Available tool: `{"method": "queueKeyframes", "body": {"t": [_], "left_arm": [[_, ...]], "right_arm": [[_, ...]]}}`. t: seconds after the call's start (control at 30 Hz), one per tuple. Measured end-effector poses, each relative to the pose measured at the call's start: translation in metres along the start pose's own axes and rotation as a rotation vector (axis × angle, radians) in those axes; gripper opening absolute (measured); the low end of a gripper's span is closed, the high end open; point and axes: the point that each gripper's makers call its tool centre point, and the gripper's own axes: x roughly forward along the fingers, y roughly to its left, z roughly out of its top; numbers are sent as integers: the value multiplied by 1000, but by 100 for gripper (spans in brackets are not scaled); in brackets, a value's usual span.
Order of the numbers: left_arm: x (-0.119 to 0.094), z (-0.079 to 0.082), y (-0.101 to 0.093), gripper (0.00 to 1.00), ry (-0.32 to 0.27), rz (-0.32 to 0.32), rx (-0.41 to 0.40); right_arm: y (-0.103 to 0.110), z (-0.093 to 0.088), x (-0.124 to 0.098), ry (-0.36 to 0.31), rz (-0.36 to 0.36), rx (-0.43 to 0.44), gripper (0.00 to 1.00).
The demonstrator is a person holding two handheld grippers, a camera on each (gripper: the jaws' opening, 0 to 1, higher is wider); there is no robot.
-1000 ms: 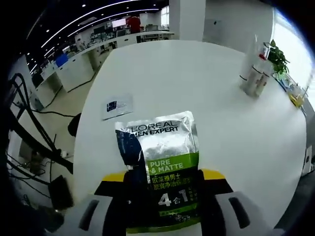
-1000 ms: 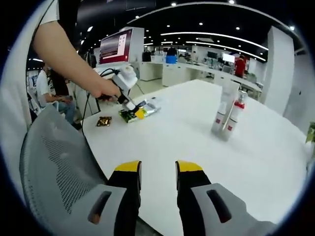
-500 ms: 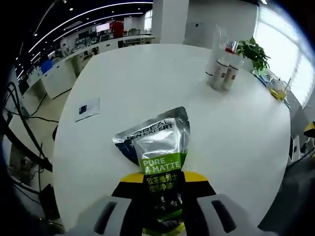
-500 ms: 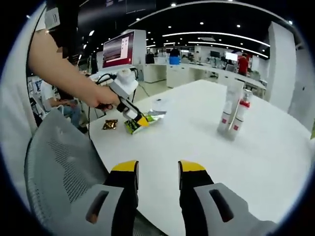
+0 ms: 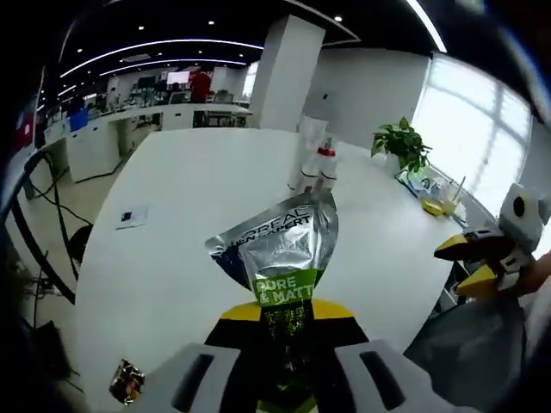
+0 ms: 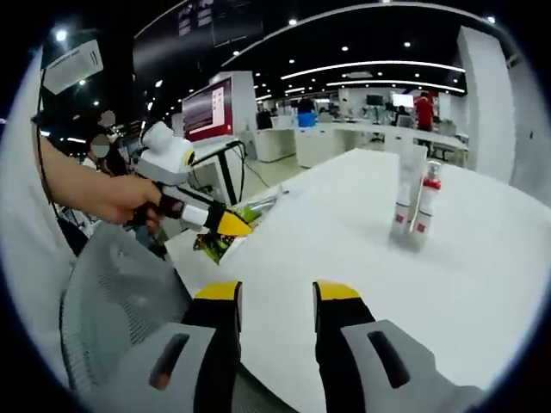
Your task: Arrange the skincare products in the storage area until every visible bottle or jar stands upright without overlapping.
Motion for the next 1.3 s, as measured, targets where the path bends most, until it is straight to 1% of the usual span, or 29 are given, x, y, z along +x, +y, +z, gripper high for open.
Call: {"method": "queueKeyframes", "body": {"t": [0.03,0.07,0.1,0.13,0.17,0.2,0.23,0.27,0.3,0.33,0.37,0.4,0.47,0.5,0.53,0.57,0.6,0.67,0.7,0.73,0.8,0.83,0.9,0.93,1.0,1.03,1.07,1.1,1.3], "left_arm": [[-3,4,-6,16,-36,-10,-14],[-7,5,-14,16,-55,-28,-33],[-13,2,-26,16,-56,-63,-36],[-17,0,-31,16,-53,-64,-22],[-18,-3,-35,16,-52,-68,-7],[-22,-7,-44,16,-48,-81,11],[-24,-9,-49,16,-49,-88,21],[-27,-13,-55,15,-55,-87,36],[-28,-15,-59,15,-51,-89,43],[-29,-19,-64,15,-47,-93,47],[-31,-21,-68,15,-48,-97,49],[-33,-22,-75,15,-61,-114,54],[-36,-25,-82,14,-70,-122,48],[-38,-26,-88,14,-77,-129,52],[-40,-27,-93,14,-74,-133,86],[-40,-27,-94,14,-72,-133,110],[-40,-27,-99,13,-73,-135,129],[-40,-24,-106,13,-95,-147,110],[-40,-21,-109,13,-111,-146,119],[-39,-22,-112,13,-111,-144,127],[-36,-23,-117,13,-108,-150,148],[-35,-25,-122,13,-102,-167,159],[-33,-26,-128,13,-98,-176,174],[-32,-27,-130,14,-93,-175,184],[-30,-29,-128,14,-83,-158,189],[-28,-32,-128,14,-69,-152,199],[-27,-32,-128,15,-71,-152,203],[-27,-33,-127,15,-68,-152,208],[-28,-33,-129,20,-68,-161,206]], "right_arm": [[5,-1,2,18,37,31,36],[6,0,2,20,42,48,37],[6,4,1,3,43,43,36],[14,11,1,-22,93,62,35],[18,10,1,-3,122,113,35],[22,14,2,-6,148,203,38],[23,17,2,-21,153,232,40],[25,25,3,-61,184,320,43],[26,27,4,-69,208,402,44],[26,25,5,-60,221,513,45],[28,22,6,-53,239,535,46],[31,20,7,-41,254,534,48],[33,20,7,-41,253,522,49],[38,22,6,-41,279,544,48],[41,23,5,-42,294,572,47],[42,26,3,-51,304,598,46],[41,26,3,-56,300,596,45],[42,29,0,-67,305,614,42],[43,30,-1,-72,312,636,40],[42,30,-1,-70,311,646,37],[38,30,-2,-86,289,655,33],[38,29,-1,-81,287,656,30],[36,26,0,-70,288,677,25],[35,25,0,-67,292,686,24],[39,24,-2,-54,318,710,16],[41,24,-3,-50,325,710,14],[38,21,-2,-40,290,694,13],[38,21,-3,-49,286,649,12],[37,21,-7,-48,285,622,9]]}}
